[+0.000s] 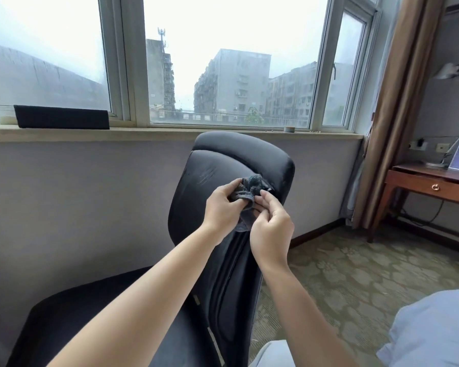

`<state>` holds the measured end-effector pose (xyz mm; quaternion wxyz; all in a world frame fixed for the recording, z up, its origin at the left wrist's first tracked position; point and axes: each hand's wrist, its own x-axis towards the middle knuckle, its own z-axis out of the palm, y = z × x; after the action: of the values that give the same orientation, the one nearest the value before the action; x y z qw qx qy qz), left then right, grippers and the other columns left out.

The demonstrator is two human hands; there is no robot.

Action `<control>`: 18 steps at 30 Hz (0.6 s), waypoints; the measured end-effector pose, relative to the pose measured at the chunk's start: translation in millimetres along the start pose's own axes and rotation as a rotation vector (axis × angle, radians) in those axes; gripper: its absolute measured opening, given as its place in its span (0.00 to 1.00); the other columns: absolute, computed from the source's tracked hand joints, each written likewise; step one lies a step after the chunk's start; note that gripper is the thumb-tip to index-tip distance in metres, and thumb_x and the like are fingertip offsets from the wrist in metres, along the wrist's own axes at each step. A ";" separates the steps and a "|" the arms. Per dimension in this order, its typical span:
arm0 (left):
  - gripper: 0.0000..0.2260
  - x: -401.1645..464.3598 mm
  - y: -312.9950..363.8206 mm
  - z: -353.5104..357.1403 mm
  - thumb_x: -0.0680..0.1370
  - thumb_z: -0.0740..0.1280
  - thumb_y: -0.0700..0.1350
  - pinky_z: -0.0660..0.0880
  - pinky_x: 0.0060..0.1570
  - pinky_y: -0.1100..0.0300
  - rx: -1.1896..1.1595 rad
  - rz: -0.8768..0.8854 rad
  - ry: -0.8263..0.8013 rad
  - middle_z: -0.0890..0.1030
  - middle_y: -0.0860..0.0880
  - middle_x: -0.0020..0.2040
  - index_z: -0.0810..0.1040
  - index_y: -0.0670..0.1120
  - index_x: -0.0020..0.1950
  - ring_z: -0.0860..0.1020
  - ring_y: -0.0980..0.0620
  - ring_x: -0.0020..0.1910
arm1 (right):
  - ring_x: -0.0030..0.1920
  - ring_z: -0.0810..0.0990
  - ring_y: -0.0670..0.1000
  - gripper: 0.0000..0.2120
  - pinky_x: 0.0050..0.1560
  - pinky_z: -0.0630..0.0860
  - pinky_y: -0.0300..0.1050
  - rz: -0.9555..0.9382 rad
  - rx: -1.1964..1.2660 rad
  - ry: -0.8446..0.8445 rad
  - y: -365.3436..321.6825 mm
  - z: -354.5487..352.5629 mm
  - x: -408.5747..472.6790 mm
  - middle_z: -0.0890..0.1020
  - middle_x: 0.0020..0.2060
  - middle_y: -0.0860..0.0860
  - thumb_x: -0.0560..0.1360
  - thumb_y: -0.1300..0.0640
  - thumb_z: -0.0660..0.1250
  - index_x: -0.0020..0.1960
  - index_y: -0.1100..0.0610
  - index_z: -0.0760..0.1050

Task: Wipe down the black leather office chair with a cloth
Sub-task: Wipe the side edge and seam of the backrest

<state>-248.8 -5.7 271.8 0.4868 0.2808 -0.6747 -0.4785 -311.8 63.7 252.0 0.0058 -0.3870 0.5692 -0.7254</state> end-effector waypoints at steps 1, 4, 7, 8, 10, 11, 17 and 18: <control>0.20 1.6 -0.9 0.3 0.69 0.72 0.40 0.75 0.60 0.50 0.027 0.019 0.013 0.82 0.46 0.54 0.79 0.51 0.60 0.81 0.49 0.54 | 0.54 0.80 0.47 0.19 0.59 0.73 0.36 -0.034 -0.022 0.013 1.6 0.1 0.0 0.82 0.52 0.52 0.77 0.71 0.53 0.62 0.61 0.75; 0.19 5.1 0.5 -0.2 0.68 0.73 0.38 0.74 0.60 0.59 0.182 0.119 0.070 0.80 0.49 0.55 0.81 0.47 0.58 0.79 0.50 0.55 | 0.53 0.80 0.49 0.15 0.56 0.69 0.26 -0.267 -0.138 0.128 8.6 1.3 -1.4 0.82 0.52 0.54 0.75 0.72 0.57 0.56 0.63 0.79; 0.18 7.6 2.0 -1.8 0.71 0.69 0.33 0.69 0.59 0.70 0.331 0.229 0.134 0.77 0.50 0.60 0.81 0.44 0.59 0.74 0.53 0.60 | 0.57 0.74 0.51 0.15 0.62 0.66 0.32 -0.498 -0.326 0.243 25.2 3.2 -0.5 0.79 0.55 0.57 0.72 0.71 0.61 0.55 0.63 0.80; 0.19 7.7 2.0 -1.7 0.71 0.68 0.31 0.68 0.62 0.69 0.327 0.242 0.141 0.76 0.50 0.62 0.81 0.45 0.59 0.73 0.54 0.62 | 0.60 0.71 0.52 0.15 0.64 0.66 0.38 -0.546 -0.423 0.280 31.8 3.1 0.5 0.77 0.58 0.58 0.72 0.70 0.62 0.56 0.62 0.80; 0.21 8.7 0.0 -1.2 0.70 0.66 0.30 0.66 0.65 0.66 0.306 0.268 0.142 0.75 0.51 0.64 0.81 0.46 0.60 0.71 0.55 0.64 | 0.66 0.67 0.56 0.17 0.66 0.67 0.49 -0.579 -0.590 0.282 43.9 3.4 1.2 0.72 0.66 0.58 0.75 0.65 0.60 0.62 0.61 0.76; 0.22 9.6 -1.3 -0.9 0.70 0.66 0.29 0.65 0.67 0.64 0.305 0.287 0.140 0.76 0.50 0.65 0.80 0.46 0.60 0.71 0.55 0.65 | 0.69 0.63 0.57 0.19 0.67 0.65 0.54 -0.583 -0.660 0.246 50.0 3.9 0.8 0.68 0.69 0.58 0.77 0.61 0.57 0.66 0.62 0.73; 0.23 27.8 -2.2 -3.4 0.70 0.66 0.27 0.68 0.68 0.55 0.226 0.283 0.100 0.76 0.50 0.65 0.79 0.44 0.63 0.73 0.54 0.65 | 0.76 0.45 0.57 0.28 0.71 0.55 0.61 -0.612 -0.874 0.129 76.2 7.1 4.2 0.54 0.75 0.57 0.78 0.49 0.55 0.74 0.60 0.56; 0.24 31.1 -1.0 -3.6 0.70 0.65 0.27 0.68 0.68 0.55 0.226 0.289 0.086 0.76 0.51 0.65 0.78 0.44 0.63 0.73 0.54 0.65 | 0.76 0.47 0.59 0.29 0.71 0.55 0.61 -0.613 -0.879 0.132 76.6 8.9 4.1 0.55 0.74 0.57 0.77 0.47 0.56 0.74 0.61 0.57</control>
<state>-257.0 -33.7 283.2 0.5445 0.2539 -0.7360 -0.3121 -342.7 27.7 191.1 -0.4045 -0.4547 0.6794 -0.4100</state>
